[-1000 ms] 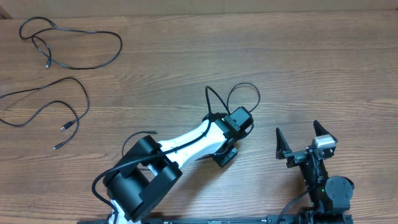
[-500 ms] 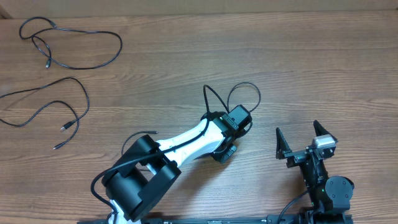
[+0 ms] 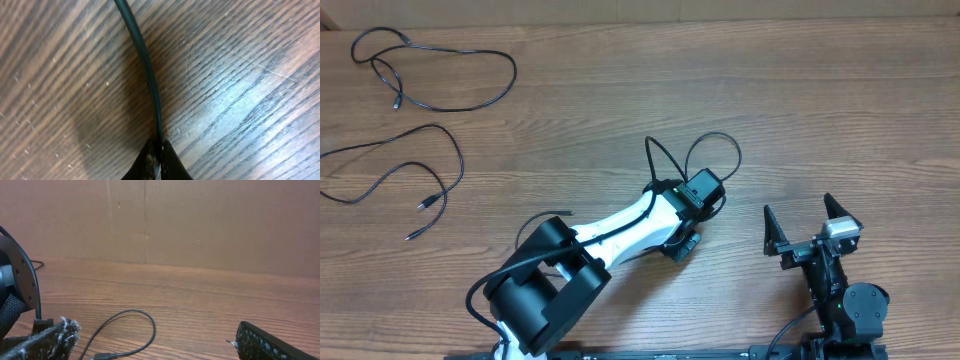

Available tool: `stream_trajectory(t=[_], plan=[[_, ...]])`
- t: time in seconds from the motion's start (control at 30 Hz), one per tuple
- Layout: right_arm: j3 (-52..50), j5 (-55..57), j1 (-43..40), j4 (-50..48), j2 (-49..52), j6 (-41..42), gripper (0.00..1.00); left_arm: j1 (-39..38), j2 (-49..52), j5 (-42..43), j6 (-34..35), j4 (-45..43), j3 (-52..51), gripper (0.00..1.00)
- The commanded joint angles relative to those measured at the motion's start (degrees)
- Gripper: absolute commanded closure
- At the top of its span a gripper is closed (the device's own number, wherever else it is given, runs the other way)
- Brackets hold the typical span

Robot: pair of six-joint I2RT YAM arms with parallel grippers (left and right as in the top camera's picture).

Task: Untangle cables
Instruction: 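Lift and pull the gripped cable toward the back-left with the left gripper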

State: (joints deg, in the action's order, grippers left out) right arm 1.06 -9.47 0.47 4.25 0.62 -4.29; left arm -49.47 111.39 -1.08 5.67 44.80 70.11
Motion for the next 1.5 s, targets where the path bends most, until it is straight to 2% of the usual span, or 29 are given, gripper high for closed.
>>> stream_trajectory(t=[0.0,0.47,0.77,1.07,1.2,1.47], plan=[[-0.6,0.4,0.2,-0.3,-0.5,-0.1,0.00,0.0,1.7,2.2,4.3,1.7,-0.9,0.96],[-0.6,0.4,0.2,-0.3,-0.5,-0.1,0.00,0.0,0.9,2.6,4.3,14.4,11.4,0.96],[-0.6,0.4,0.2,-0.3,-0.5,-0.1,0.00,0.0,-0.6,3.0,5.1,19.1,17.2,0.96],[-0.6,0.4,0.2,-0.3,-0.5,-0.1,0.00,1.1,-10.3,3.6,5.5,19.5,18.9,0.96],[-0.6,0.4,0.2,-0.3,-0.5,-0.1,0.00,5.0,-17.2,4.2,6.4,19.5,18.9,0.96],[-0.6,0.4,0.2,-0.3,-0.5,-0.1,0.00,11.3,-21.9,13.9,6.4,19.4,18.9,0.96]])
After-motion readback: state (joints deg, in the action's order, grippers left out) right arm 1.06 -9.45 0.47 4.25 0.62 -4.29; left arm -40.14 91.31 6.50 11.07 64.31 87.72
